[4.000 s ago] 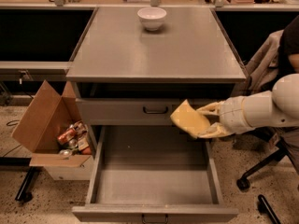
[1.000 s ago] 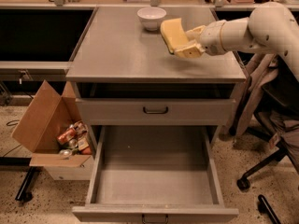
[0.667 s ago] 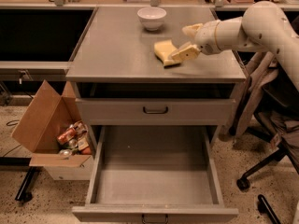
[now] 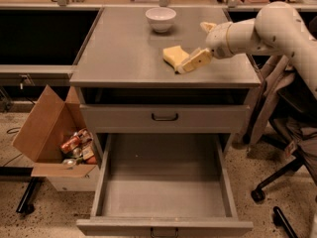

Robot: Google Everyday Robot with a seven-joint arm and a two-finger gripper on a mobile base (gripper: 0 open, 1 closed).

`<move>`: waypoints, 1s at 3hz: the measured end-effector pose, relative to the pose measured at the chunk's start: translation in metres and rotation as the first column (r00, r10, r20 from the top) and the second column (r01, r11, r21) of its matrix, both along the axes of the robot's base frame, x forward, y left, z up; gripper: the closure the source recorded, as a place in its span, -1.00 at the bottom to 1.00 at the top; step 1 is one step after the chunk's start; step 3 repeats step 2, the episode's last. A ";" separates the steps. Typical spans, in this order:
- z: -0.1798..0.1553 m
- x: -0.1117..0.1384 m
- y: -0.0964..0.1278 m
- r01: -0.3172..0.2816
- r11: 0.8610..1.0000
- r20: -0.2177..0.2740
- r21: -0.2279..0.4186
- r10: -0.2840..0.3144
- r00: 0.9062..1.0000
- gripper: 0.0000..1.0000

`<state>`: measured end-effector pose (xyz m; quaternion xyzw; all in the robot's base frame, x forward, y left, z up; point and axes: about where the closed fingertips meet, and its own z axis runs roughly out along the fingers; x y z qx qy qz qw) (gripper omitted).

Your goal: Pick sponge from middle drawer and place on counter

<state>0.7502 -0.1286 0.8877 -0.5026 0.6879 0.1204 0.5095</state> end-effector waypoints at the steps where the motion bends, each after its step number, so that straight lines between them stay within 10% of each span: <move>1: 0.028 -0.029 -0.025 -0.002 1.000 0.102 -0.009 0.003 0.995 -1.00; 2: 0.069 -0.061 -0.038 -0.022 0.997 0.210 -0.072 0.036 0.977 -1.00; 3: 0.069 -0.061 -0.038 -0.022 0.997 0.210 -0.072 0.036 0.977 -1.00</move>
Offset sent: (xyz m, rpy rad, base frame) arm -0.1033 -0.0586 0.1272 -0.1503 -0.3579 0.0528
